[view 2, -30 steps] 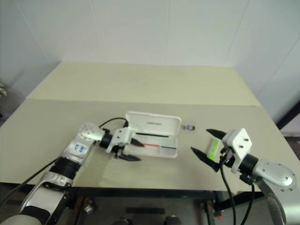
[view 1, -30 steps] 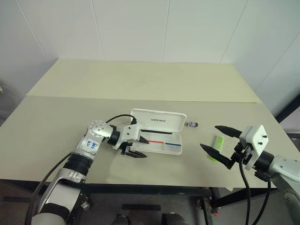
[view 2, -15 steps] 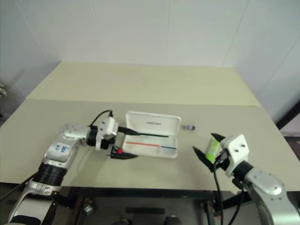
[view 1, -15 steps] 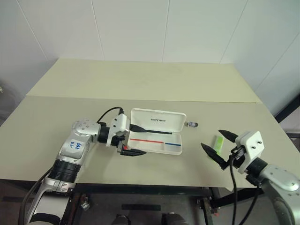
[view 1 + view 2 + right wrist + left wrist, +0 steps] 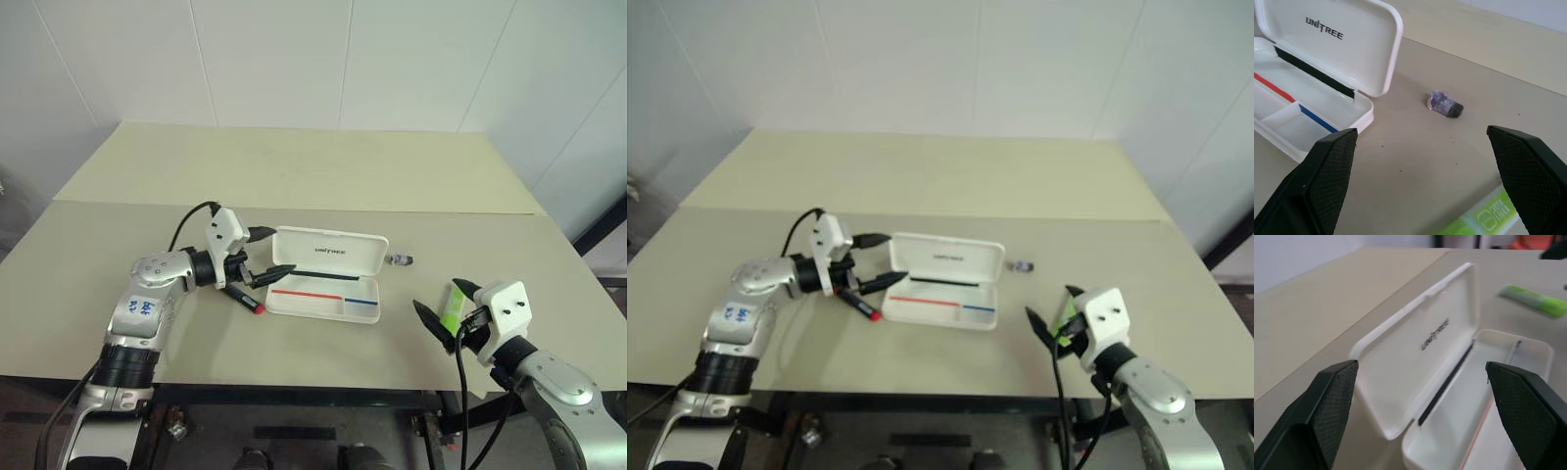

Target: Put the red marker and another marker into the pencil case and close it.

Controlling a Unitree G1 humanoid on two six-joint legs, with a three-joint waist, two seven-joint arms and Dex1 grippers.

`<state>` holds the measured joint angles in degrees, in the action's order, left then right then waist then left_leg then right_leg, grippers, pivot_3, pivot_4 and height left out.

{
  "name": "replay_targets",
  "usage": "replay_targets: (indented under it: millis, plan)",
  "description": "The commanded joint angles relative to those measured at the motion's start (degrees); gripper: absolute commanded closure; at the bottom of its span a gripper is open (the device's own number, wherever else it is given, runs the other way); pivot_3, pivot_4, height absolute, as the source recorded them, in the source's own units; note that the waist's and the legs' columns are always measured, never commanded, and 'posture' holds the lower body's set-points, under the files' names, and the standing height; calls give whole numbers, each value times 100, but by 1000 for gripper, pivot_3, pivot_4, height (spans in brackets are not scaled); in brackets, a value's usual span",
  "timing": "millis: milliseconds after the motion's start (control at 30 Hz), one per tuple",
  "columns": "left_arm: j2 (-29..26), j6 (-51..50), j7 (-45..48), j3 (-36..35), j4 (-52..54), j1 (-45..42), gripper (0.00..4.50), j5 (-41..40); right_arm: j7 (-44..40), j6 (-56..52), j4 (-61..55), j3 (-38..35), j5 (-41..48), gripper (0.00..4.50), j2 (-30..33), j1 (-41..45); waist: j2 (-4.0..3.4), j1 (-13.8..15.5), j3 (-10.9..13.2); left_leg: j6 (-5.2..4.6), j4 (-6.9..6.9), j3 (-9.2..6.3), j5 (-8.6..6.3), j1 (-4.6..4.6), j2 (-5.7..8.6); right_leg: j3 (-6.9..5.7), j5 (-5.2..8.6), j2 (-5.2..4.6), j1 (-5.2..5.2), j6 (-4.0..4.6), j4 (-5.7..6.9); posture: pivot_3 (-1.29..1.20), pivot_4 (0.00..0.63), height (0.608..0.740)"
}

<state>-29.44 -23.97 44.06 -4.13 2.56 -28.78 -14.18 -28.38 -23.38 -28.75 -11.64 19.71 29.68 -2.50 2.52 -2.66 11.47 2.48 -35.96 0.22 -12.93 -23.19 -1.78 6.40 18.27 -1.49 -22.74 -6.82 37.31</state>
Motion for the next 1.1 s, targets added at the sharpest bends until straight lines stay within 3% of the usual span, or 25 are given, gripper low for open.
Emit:
replay_targets:
  millis: [33, 433, 767, 1100]
  plan:
    - [77, -741, -704, -334, 901, 341, 29, -152, -489, 262, 201, -91, 214, 0, 215, 223, 1, -4, 1, 0, 0, -5, 0, -1, -1, -2, 0, -1, 0, 0, 1, 0, 150, 740]
    - [1168, -2869, -3093, -1199, 2622, 1014, 29, -333, -2768, 945, 2045, 167, 649, 0, 910, 1676, 4, -57, 2, 0, -8, -9, 0, 3, 7, -4, -8, 4, 14, -14, -15, 0, 150, 740]
    - [2543, -4231, -5092, -1851, 2881, 936, 29, 19, -3186, 1282, 2851, 498, 483, 0, 815, 2353, 5, -34, 3, 0, -6, -13, -5, -3, 12, -4, -13, 4, 16, -21, -34, 0, 150, 740]
    - [2803, -4860, -5485, -1686, 2094, 382, 29, 188, -3150, 1304, 2824, 540, 483, 0, 764, 2355, 5, -35, 3, 4, -5, -14, -7, -2, 16, -4, -14, 5, 19, -23, -38, 0, 150, 740]
